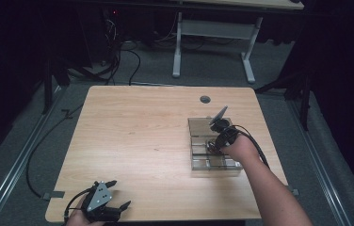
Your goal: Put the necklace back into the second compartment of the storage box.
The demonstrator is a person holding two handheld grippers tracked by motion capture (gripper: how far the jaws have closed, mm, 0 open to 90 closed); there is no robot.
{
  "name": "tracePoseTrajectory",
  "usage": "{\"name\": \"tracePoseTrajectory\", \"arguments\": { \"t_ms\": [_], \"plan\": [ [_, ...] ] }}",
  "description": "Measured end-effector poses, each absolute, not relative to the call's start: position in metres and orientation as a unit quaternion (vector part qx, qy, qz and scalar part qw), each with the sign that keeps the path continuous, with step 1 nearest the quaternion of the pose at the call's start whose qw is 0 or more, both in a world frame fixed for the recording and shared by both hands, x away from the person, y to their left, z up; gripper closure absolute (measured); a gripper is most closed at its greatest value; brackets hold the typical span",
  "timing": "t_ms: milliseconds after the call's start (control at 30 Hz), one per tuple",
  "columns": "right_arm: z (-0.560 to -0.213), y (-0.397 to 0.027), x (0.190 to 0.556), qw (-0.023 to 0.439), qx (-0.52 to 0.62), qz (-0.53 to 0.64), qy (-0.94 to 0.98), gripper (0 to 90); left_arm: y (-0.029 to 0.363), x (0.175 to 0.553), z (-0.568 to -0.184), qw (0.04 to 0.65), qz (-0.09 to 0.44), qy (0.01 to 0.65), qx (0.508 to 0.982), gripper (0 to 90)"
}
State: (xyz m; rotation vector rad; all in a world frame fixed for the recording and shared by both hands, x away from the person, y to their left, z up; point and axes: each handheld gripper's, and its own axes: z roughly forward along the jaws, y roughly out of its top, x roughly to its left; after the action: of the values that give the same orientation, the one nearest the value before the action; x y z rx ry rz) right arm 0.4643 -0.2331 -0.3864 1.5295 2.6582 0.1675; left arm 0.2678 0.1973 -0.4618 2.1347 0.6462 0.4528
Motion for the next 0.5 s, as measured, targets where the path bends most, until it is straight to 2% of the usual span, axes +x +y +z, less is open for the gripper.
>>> {"name": "tracePoseTrajectory", "arguments": {
  "t_ms": [500],
  "plan": [
    [-0.365, -0.236, 0.433, 0.027, 0.504, 0.056, 0.861, 86.4, 0.199, 0.267, -0.462, 0.423, 0.181, 0.26, 0.849, 14.6]
  ]
}}
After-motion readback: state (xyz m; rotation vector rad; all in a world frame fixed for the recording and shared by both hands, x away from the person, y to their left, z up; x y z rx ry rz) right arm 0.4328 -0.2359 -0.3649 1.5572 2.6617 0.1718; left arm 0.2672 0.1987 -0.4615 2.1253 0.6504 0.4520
